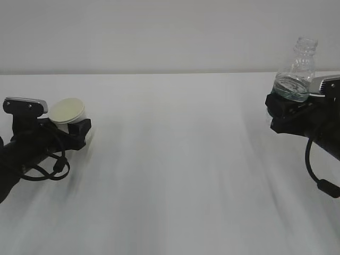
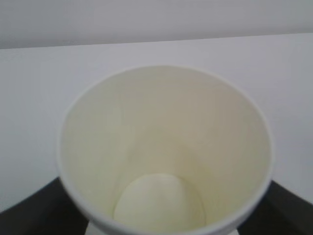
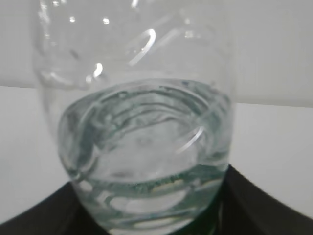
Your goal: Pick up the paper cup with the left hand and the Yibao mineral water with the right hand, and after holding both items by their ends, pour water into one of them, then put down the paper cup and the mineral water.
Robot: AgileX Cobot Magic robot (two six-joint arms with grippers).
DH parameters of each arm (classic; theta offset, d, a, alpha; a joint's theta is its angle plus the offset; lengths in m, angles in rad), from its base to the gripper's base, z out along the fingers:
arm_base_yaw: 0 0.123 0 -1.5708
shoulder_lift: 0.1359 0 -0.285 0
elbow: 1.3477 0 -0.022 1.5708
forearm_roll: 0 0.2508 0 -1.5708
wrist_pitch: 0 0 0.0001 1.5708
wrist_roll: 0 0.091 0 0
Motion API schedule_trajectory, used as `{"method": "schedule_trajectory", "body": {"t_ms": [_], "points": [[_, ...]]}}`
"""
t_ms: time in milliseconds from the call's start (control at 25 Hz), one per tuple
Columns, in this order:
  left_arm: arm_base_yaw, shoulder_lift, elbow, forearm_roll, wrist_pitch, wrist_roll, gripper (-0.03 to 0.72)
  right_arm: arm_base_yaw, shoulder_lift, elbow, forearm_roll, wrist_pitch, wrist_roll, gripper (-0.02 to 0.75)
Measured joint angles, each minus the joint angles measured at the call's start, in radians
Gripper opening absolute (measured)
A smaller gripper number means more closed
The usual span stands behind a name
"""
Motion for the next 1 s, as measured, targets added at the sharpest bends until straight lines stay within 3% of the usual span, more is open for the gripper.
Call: {"method": "schedule_trajectory", "body": {"t_ms": [560,1000], "points": [[0.0,0.0,0.0,-0.021,0.0,0.001,0.589,0.0,0.0,0.0,0.0,0.0,0.0,0.432],[0.0,0.0,0.0,-0.022,0.0,0.001,0.499,0.0,0.0,0.0,0.0,0.0,0.0,0.432]]}}
